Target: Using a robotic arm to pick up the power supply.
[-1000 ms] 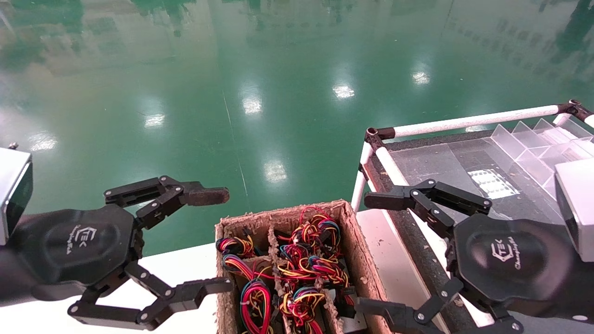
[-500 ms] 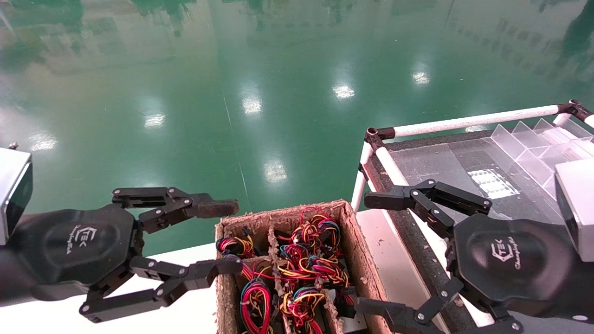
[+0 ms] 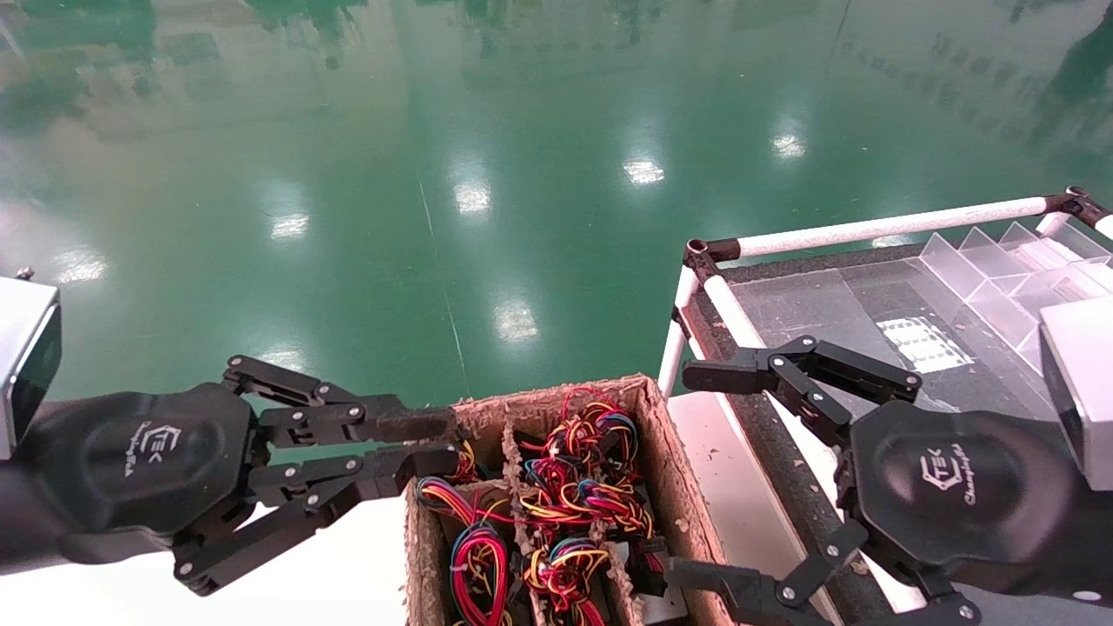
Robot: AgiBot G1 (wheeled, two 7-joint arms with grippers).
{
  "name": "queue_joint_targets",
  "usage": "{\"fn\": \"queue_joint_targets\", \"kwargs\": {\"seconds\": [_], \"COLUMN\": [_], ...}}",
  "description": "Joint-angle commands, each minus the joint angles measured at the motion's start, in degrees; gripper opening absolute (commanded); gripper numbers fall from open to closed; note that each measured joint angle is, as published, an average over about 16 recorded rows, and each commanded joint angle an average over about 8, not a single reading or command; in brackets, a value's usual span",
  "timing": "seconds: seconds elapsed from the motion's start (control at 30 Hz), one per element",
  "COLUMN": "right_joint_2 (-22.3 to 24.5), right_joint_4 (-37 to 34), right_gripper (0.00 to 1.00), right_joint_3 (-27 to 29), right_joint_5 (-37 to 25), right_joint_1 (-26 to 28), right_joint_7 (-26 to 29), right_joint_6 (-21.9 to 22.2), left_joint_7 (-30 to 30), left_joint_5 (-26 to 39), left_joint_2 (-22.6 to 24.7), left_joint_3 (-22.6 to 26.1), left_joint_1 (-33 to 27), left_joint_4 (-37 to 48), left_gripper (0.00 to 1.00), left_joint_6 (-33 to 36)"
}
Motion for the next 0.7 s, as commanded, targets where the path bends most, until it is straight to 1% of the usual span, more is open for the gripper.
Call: {"fn": "queue_joint_targets", "kwargs": {"seconds": [0.03, 0.23, 0.27, 0.3, 0.5, 0.53, 0.57, 0.7], "right_joint_2": [0.00, 0.00, 0.00, 0.00, 0.00, 0.00, 0.00, 0.00], "right_joint_4": [0.00, 0.00, 0.00, 0.00, 0.00, 0.00, 0.00, 0.00], "right_gripper": [1.00, 1.00, 1.00, 1.00, 1.00, 1.00, 1.00, 1.00], "right_joint_3": [0.00, 0.00, 0.00, 0.00, 0.00, 0.00, 0.00, 0.00], "right_joint_5": [0.00, 0.00, 0.00, 0.00, 0.00, 0.00, 0.00, 0.00], "right_joint_1": [0.00, 0.00, 0.00, 0.00, 0.00, 0.00, 0.00, 0.00], "right_joint_7": [0.00, 0.00, 0.00, 0.00, 0.00, 0.00, 0.00, 0.00], "right_joint_6": [0.00, 0.00, 0.00, 0.00, 0.00, 0.00, 0.00, 0.00], "left_joint_7": [0.00, 0.00, 0.00, 0.00, 0.00, 0.00, 0.00, 0.00], "left_joint_5": [0.00, 0.00, 0.00, 0.00, 0.00, 0.00, 0.00, 0.00], "left_joint_2": [0.00, 0.00, 0.00, 0.00, 0.00, 0.00, 0.00, 0.00], "left_joint_3": [0.00, 0.00, 0.00, 0.00, 0.00, 0.00, 0.00, 0.00], "left_joint_1": [0.00, 0.00, 0.00, 0.00, 0.00, 0.00, 0.00, 0.00], "left_joint_4": [0.00, 0.00, 0.00, 0.00, 0.00, 0.00, 0.00, 0.00], "left_gripper": [0.00, 0.00, 0.03, 0.13, 0.88, 0.98, 1.00, 1.00], "left_joint_6": [0.00, 0.00, 0.00, 0.00, 0.00, 0.00, 0.00, 0.00]}}
